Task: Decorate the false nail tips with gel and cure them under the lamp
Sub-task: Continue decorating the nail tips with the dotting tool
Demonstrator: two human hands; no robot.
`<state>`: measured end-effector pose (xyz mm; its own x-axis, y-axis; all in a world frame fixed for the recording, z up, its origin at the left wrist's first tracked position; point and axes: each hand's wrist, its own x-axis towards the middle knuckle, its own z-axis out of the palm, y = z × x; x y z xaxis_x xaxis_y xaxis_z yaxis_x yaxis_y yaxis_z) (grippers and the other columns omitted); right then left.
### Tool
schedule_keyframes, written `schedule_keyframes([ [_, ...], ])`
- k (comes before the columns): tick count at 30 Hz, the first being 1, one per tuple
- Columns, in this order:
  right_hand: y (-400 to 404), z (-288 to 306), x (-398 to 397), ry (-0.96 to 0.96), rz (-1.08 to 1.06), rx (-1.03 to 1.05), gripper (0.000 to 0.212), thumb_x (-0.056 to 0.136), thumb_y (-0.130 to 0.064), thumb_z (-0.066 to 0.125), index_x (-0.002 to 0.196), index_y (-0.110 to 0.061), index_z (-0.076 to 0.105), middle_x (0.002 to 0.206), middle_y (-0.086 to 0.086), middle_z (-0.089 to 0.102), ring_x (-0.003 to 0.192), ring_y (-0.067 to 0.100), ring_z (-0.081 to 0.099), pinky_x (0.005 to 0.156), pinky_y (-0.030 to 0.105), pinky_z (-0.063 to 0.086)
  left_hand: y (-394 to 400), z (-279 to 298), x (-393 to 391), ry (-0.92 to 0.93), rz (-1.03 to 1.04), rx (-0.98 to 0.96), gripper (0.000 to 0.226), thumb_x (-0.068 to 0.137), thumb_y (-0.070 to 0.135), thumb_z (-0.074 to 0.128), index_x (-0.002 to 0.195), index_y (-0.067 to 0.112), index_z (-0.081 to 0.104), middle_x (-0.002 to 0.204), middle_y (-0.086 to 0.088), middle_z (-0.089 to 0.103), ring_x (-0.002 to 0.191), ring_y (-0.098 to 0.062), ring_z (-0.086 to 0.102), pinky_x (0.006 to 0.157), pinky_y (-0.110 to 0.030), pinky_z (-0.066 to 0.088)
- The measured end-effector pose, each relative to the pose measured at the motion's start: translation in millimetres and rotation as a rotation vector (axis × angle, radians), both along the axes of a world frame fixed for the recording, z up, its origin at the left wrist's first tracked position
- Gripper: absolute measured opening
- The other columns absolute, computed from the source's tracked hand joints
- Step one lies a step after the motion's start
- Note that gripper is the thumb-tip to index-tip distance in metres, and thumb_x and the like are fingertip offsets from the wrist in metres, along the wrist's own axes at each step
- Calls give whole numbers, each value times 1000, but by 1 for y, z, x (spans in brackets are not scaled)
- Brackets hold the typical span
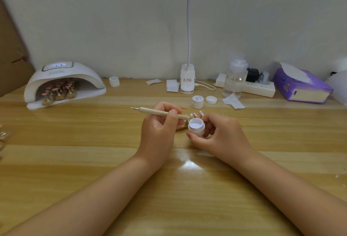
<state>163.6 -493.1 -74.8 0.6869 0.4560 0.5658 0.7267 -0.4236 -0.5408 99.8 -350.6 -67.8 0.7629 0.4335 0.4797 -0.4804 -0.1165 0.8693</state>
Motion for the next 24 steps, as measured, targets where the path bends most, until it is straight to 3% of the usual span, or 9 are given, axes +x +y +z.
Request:
schedule_keyframes([
  [9,-3,3,5,-3,-88,70,26,66,-33,76,81,-15,65,67,-4,62,64,10,54,60,25,44,6,2,3,5,131,-69,18,84,31,47,80,16,58,60,9,65,60,-3,61,61,-20,52],
  [16,-21,7,27,98,-235,147,23,70,-26,76,86,-25,59,70,-14,57,67,-12,51,58,3,37,8,1,4,52,166,-83,21,99,14,44,82,16,57,61,8,65,62,-6,60,66,-26,52],
  [20,-32,6,41,149,-339,62,23,69,-41,74,73,-24,60,67,-11,57,65,2,53,55,16,36,8,2,3,60,162,-89,22,99,13,44,82,16,57,61,8,65,63,-6,60,68,-29,52],
  [22,-35,4,47,136,-400,-54,31,68,-48,73,71,-20,59,70,-9,53,77,14,52,64,27,35,8,2,3,56,153,-90,18,96,19,47,81,17,58,61,8,65,63,-7,60,68,-29,52],
  [24,-35,2,49,160,-435,-158,30,67,-54,71,75,-28,59,75,-9,49,93,22,51,74,30,36,8,3,2,53,143,-106,16,87,28,48,81,17,58,61,7,65,63,-7,60,66,-27,52],
])
